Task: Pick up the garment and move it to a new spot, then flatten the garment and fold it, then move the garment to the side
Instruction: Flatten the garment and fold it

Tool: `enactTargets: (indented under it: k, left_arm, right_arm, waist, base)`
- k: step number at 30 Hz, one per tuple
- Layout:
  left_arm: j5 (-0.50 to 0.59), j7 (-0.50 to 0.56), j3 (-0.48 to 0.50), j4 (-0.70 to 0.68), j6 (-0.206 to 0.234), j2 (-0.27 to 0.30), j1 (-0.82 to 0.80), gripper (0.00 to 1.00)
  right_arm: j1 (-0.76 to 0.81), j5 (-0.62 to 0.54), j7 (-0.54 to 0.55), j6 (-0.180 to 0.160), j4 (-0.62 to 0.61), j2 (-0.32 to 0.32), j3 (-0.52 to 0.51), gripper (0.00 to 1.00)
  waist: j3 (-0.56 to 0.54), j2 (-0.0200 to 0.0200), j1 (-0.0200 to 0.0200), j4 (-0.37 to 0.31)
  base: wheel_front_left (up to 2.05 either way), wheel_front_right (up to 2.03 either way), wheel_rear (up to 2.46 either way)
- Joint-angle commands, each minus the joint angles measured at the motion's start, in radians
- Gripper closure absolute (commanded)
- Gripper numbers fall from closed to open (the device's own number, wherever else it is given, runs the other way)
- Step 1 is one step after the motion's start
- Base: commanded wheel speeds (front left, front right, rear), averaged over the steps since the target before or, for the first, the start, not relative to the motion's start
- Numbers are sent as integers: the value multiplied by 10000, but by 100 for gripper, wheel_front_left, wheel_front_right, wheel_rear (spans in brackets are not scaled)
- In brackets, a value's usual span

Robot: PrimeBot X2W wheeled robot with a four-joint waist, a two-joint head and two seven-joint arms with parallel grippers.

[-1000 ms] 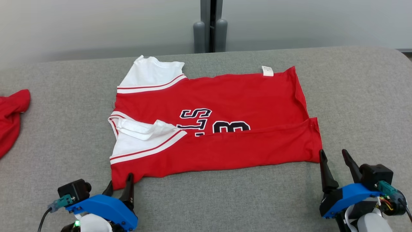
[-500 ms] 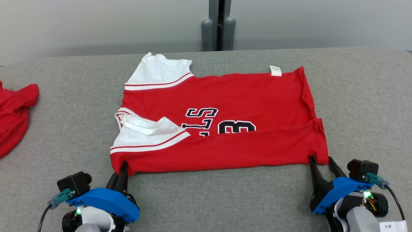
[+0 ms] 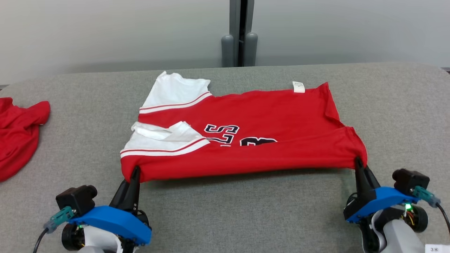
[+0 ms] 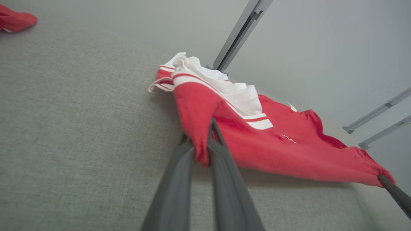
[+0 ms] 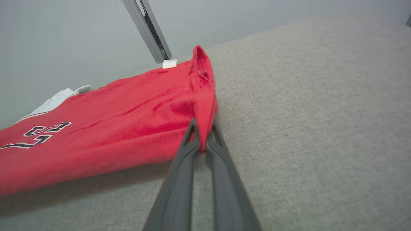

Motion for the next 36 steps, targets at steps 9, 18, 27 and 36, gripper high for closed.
enactTargets:
  k: [9,18,27,36]
  left_arm:
    - [58,1345,-97,-3183,1188,928,2505,100]
    - [-473,1983,164,-4124,1856,1287,4375,100]
    - [-484,1869,88,-3556,1633,1270,4139,0]
    - [713,2134,253,-4353,1559,2309,1990,0]
  right_arm:
    - [2630,795,1231,-1,-2728,-38,274,100]
    - [4873,1009,2526,-3,-5026,-35,59,100]
    - [5349,828,2691,-1,-5208,-32,61,0]
    - [4998,484,2724,-1,-6127,-30,-480,0]
  waist:
    - [-120,0,0,-278]
    - [69,0,0,-393]
    - [62,0,0,-484]
    - [285,0,0,-476]
  base:
    - [0,0,0]
    - [0,0,0]
    - [0,0,0]
    - [0,0,0]
